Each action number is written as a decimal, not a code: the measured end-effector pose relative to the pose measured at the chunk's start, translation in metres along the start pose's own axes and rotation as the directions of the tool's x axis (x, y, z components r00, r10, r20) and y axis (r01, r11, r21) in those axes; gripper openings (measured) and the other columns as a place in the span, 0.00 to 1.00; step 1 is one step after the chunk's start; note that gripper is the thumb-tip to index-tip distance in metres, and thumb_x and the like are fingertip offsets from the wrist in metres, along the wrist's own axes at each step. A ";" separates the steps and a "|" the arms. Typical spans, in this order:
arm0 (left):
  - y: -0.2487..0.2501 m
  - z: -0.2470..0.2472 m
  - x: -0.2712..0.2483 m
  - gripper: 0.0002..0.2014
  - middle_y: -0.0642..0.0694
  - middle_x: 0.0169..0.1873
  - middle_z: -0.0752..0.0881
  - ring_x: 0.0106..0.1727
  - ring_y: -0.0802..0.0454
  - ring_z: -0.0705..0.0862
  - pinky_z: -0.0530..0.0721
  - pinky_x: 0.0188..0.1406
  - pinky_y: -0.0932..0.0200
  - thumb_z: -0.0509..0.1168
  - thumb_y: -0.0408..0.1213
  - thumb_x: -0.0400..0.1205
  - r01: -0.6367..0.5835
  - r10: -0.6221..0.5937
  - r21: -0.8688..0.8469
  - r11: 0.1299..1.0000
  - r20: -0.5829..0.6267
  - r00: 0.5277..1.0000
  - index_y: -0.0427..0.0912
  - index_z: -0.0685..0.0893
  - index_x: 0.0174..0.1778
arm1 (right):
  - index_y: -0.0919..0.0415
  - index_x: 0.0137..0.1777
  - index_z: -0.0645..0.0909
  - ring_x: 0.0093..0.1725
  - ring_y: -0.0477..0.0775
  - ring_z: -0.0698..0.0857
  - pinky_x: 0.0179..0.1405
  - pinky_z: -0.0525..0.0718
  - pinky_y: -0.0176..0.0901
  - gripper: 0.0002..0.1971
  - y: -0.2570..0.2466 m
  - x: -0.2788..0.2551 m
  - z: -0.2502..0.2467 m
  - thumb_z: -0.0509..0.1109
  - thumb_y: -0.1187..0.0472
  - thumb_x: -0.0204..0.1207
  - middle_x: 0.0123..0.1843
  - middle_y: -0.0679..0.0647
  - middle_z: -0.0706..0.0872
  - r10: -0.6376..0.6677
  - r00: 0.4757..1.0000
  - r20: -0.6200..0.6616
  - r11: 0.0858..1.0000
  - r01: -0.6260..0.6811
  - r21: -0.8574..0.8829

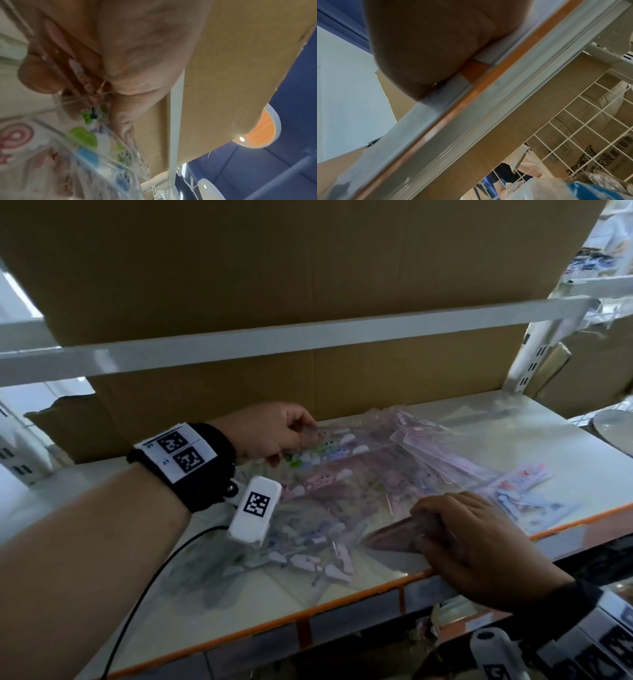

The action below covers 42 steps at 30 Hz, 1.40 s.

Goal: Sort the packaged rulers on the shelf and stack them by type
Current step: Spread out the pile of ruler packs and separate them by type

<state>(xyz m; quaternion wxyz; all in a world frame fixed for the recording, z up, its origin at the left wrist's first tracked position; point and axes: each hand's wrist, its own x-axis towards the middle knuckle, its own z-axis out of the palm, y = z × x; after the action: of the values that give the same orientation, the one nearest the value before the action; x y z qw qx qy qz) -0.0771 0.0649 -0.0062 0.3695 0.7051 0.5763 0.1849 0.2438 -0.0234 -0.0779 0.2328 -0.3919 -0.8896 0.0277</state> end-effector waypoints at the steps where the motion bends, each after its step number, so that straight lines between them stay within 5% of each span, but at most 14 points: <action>1: -0.002 0.003 0.001 0.10 0.44 0.46 0.86 0.33 0.56 0.81 0.81 0.27 0.59 0.71 0.48 0.80 0.005 -0.006 -0.019 1.000 -0.020 1.000 0.49 0.85 0.55 | 0.52 0.60 0.78 0.47 0.53 0.84 0.48 0.78 0.40 0.17 -0.001 0.000 0.000 0.64 0.45 0.77 0.47 0.47 0.86 0.002 1.000 -0.009 1.000 -0.002 -0.005; 7: -0.012 0.011 0.007 0.12 0.51 0.48 0.86 0.38 0.55 0.84 0.82 0.30 0.61 0.69 0.44 0.83 0.054 -0.057 0.121 0.991 0.023 0.998 0.49 0.83 0.62 | 0.49 0.61 0.76 0.49 0.54 0.83 0.47 0.76 0.40 0.16 -0.001 -0.001 0.002 0.63 0.44 0.76 0.49 0.48 0.87 0.017 1.000 -0.022 0.999 -0.017 -0.029; 13: -0.009 -0.002 -0.006 0.24 0.53 0.61 0.83 0.56 0.54 0.82 0.79 0.53 0.57 0.68 0.51 0.82 0.017 -0.020 0.433 0.901 0.001 1.000 0.51 0.76 0.74 | 0.48 0.61 0.75 0.48 0.55 0.83 0.46 0.77 0.43 0.17 0.000 -0.002 0.004 0.63 0.44 0.75 0.48 0.51 0.87 0.028 0.999 -0.039 0.999 -0.029 -0.021; 16: -0.001 -0.005 -0.030 0.23 0.58 0.58 0.84 0.52 0.60 0.82 0.77 0.44 0.61 0.69 0.54 0.80 -0.027 0.030 0.507 0.861 0.002 1.000 0.54 0.78 0.71 | 0.49 0.60 0.75 0.48 0.56 0.83 0.45 0.77 0.44 0.16 0.000 -0.004 0.003 0.63 0.44 0.76 0.48 0.50 0.86 0.022 0.999 -0.030 1.000 -0.022 -0.004; 19: 0.003 0.003 -0.069 0.21 0.63 0.50 0.83 0.45 0.66 0.80 0.75 0.36 0.64 0.70 0.60 0.77 -0.083 0.009 0.570 0.817 0.131 0.991 0.59 0.79 0.63 | 0.53 0.57 0.77 0.47 0.54 0.79 0.44 0.68 0.36 0.16 -0.001 -0.004 0.001 0.63 0.45 0.76 0.44 0.51 0.84 -0.002 0.999 -0.044 1.000 0.003 0.015; 22: -0.003 0.008 -0.102 0.24 0.64 0.52 0.80 0.48 0.63 0.80 0.81 0.45 0.59 0.70 0.66 0.73 -0.078 -0.096 0.664 0.744 0.221 0.971 0.62 0.77 0.62 | 0.56 0.55 0.79 0.47 0.54 0.78 0.43 0.65 0.33 0.16 0.001 -0.006 0.002 0.64 0.46 0.75 0.43 0.47 0.79 -0.011 0.998 -0.056 1.000 0.012 0.027; 26: -0.007 -0.003 -0.115 0.28 0.59 0.58 0.80 0.54 0.58 0.80 0.82 0.53 0.55 0.69 0.65 0.74 -0.018 -0.102 0.719 0.695 0.123 0.987 0.58 0.77 0.67 | 0.52 0.55 0.79 0.47 0.54 0.81 0.44 0.72 0.39 0.15 -0.002 -0.003 0.003 0.64 0.44 0.76 0.45 0.47 0.83 -0.001 0.999 -0.040 0.997 0.004 0.079; 31: 0.010 -0.001 -0.099 0.19 0.62 0.53 0.83 0.48 0.65 0.80 0.78 0.43 0.62 0.68 0.60 0.79 -0.118 -0.028 0.655 0.747 0.208 0.978 0.60 0.81 0.64 | 0.47 0.55 0.77 0.48 0.54 0.81 0.45 0.74 0.44 0.13 -0.003 0.000 0.002 0.65 0.44 0.75 0.46 0.45 0.83 -0.013 1.000 -0.028 0.997 0.015 0.077; 36: 0.053 0.016 -0.053 0.16 0.64 0.50 0.86 0.46 0.68 0.83 0.77 0.39 0.66 0.69 0.55 0.80 -0.268 0.103 0.549 0.792 0.313 0.944 0.59 0.84 0.62 | 0.53 0.50 0.80 0.44 0.58 0.82 0.42 0.78 0.51 0.14 0.002 0.001 0.003 0.65 0.44 0.76 0.41 0.49 0.81 -0.024 1.000 0.015 0.999 0.024 0.022; 39: 0.067 0.037 -0.024 0.17 0.58 0.53 0.87 0.47 0.60 0.85 0.82 0.39 0.61 0.70 0.54 0.80 -0.288 0.027 0.651 0.702 0.380 0.924 0.53 0.84 0.62 | 0.54 0.45 0.80 0.41 0.56 0.81 0.39 0.78 0.51 0.14 0.003 0.002 0.002 0.65 0.43 0.77 0.39 0.48 0.79 -0.044 0.999 0.015 0.999 0.044 0.024; 42: 0.074 0.056 -0.006 0.19 0.51 0.42 0.90 0.40 0.52 0.87 0.82 0.31 0.57 0.71 0.59 0.77 -0.277 -0.076 0.790 0.547 0.376 0.923 0.47 0.88 0.50 | 0.53 0.43 0.78 0.40 0.54 0.80 0.38 0.76 0.48 0.13 0.001 0.002 0.001 0.65 0.43 0.78 0.38 0.47 0.78 -0.045 0.999 0.017 0.999 0.045 0.004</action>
<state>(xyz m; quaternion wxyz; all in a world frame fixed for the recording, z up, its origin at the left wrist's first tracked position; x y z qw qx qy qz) 0.0101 0.0368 0.0123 0.0811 0.8488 0.4722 -0.2235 0.2428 -0.0211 -0.0776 0.2266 -0.3713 -0.9000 0.0272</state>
